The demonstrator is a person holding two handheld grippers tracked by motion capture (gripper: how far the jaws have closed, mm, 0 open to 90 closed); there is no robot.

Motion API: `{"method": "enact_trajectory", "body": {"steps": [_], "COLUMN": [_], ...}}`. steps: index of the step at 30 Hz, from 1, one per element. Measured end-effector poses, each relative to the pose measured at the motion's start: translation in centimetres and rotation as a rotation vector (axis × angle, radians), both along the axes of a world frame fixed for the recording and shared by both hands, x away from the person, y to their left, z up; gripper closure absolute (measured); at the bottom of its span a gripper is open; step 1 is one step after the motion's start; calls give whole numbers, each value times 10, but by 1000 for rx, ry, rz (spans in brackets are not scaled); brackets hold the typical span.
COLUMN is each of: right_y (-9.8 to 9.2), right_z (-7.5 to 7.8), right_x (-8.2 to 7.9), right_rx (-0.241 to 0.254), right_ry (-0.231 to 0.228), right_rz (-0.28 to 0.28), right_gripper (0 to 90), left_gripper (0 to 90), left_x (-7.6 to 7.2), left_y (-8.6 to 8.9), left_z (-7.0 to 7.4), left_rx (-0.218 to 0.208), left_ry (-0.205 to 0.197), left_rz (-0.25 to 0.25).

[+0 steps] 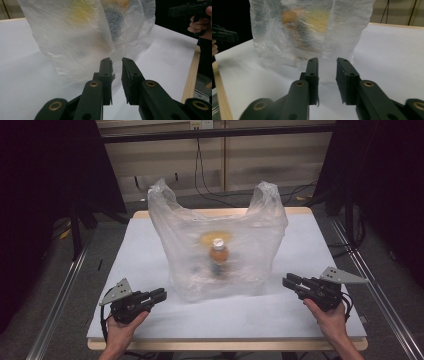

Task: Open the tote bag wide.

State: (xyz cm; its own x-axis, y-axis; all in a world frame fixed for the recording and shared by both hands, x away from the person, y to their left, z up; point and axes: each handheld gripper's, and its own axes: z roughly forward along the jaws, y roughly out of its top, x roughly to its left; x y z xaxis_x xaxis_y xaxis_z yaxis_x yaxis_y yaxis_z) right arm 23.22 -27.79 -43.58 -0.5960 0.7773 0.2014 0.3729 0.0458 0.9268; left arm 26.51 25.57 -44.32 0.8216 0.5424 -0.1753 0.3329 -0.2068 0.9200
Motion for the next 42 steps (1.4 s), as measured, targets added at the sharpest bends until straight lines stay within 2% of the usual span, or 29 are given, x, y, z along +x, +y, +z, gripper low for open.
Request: {"method": "enact_trajectory", "body": {"steps": [4, 6, 8, 11, 14, 18, 20, 21, 22, 24, 31, 34, 36, 41, 42], "right_y": [6, 9, 10, 13, 16, 21, 23, 24, 25, 28, 41, 46, 49, 53, 54], "right_z": [3, 4, 5, 7, 11, 16, 18, 21, 22, 25, 38, 43, 48, 60, 61], "right_x": [5, 7, 10, 13, 13, 15, 18, 20, 22, 27, 37, 41, 43, 55, 57], "right_rx": [-3, 1, 10, 2, -15, -21, -5, -7, -10, -6, -7, -2, -12, 0, 2], "right_ry": [16, 26, 29, 36, 34, 30, 34, 28, 28, 22, -3, -10, -17, -32, -32], "right_rz": [33, 52, 69, 86, 96, 114, 122, 126, 126, 136, 163, 176, 178, 183, 187], "right_gripper": [788, 820, 856, 897, 900, 900, 900, 900, 900, 900, 900, 900, 900, 900, 900], "left_gripper": [828, 846, 878, 900, 900, 900, 900, 900, 900, 900, 900, 900, 900, 900, 900], "left_x": [2, 4, 9, 11, 12, 13, 17, 19, 21, 24, 32, 36, 40, 50, 52], "left_y": [-6, -9, -13, -18, -25, -28, -32, -33, -35, -40, -56, -62, -65, -70, -71], "left_z": [4, 6, 7, 6, 9, 19, 22, 23, 24, 26, 34, 37, 40, 45, 46], "left_rx": [-2, 3, -4, -2, 29, 12, -21, -17, -31, -36, -3, -4, -15, -41, -33], "left_ry": [8, 6, 20, 26, 0, -15, -6, -13, -7, -5, -31, -34, -36, -37, -39], "left_rz": [-44, -48, -52, -68, -92, -102, -103, -106, -112, -112, -143, -144, -149, -144, -135]}}
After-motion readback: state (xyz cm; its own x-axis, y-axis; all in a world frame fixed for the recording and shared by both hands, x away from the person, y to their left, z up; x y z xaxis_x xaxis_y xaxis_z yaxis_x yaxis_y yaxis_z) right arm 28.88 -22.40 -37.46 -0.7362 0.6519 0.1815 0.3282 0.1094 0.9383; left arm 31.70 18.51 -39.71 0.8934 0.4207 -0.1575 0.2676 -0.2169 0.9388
